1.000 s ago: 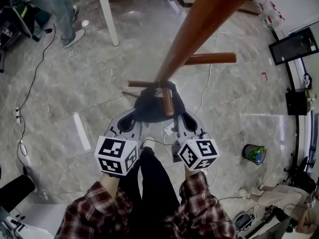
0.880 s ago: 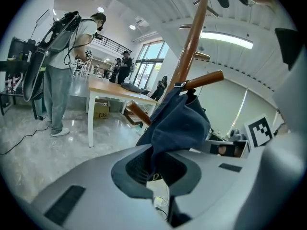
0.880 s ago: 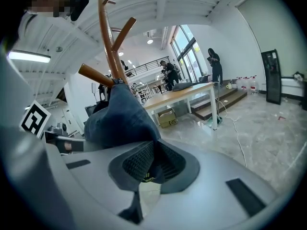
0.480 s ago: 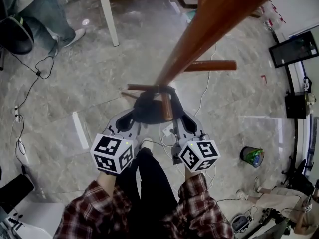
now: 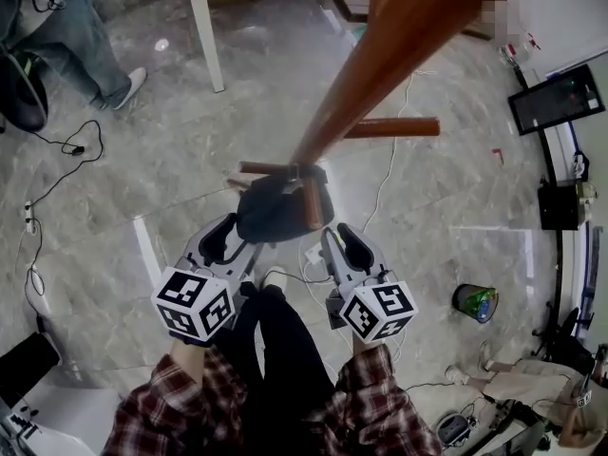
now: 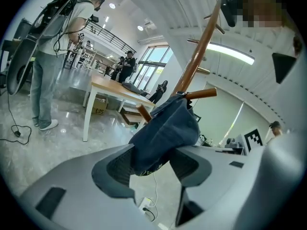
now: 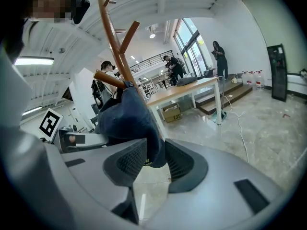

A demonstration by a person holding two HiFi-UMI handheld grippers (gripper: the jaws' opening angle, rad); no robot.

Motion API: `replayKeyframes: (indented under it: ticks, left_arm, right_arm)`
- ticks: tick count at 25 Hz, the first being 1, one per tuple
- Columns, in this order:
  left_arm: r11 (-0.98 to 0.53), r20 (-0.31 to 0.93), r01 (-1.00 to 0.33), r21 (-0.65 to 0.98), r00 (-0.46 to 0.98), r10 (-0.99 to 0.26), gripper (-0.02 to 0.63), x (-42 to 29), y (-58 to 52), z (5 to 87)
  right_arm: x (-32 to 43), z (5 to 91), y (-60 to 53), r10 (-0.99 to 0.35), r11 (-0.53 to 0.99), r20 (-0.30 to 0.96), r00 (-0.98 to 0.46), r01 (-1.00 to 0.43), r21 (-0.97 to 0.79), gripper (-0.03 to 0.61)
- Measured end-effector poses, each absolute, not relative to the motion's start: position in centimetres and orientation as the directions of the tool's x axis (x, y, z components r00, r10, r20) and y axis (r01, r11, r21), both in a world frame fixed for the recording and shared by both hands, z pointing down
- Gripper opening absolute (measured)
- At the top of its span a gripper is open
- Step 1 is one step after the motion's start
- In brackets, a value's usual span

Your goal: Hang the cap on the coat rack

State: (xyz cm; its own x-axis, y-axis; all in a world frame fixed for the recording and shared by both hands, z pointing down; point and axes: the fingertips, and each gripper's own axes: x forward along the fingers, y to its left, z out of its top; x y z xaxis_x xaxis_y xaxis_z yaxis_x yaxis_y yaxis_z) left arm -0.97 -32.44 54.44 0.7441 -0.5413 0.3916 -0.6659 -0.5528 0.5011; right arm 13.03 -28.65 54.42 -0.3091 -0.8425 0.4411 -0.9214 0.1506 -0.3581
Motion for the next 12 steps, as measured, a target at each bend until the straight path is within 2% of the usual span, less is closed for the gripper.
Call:
replayKeyframes:
  ticks: [7, 12]
  left_arm:
    - [-0.549, 0.43, -0.656, 0.518, 0.754, -0.496, 0.207, -0.9, -30.9, 53.8]
    - [-0.61, 0.38, -0.613, 0.502, 0.79, -0.481, 0.207, 0.4, -30.2, 48.7]
  right_arm:
    - [12.1, 52.8, -27.9, -0.841, 0.183, 0.424, -0.336, -0.914, -0.362, 0.107]
    - [11.7, 49.8, -27.4, -0.843, 0.217, 0.405, -0.355, -0.912, -0.349, 0.107]
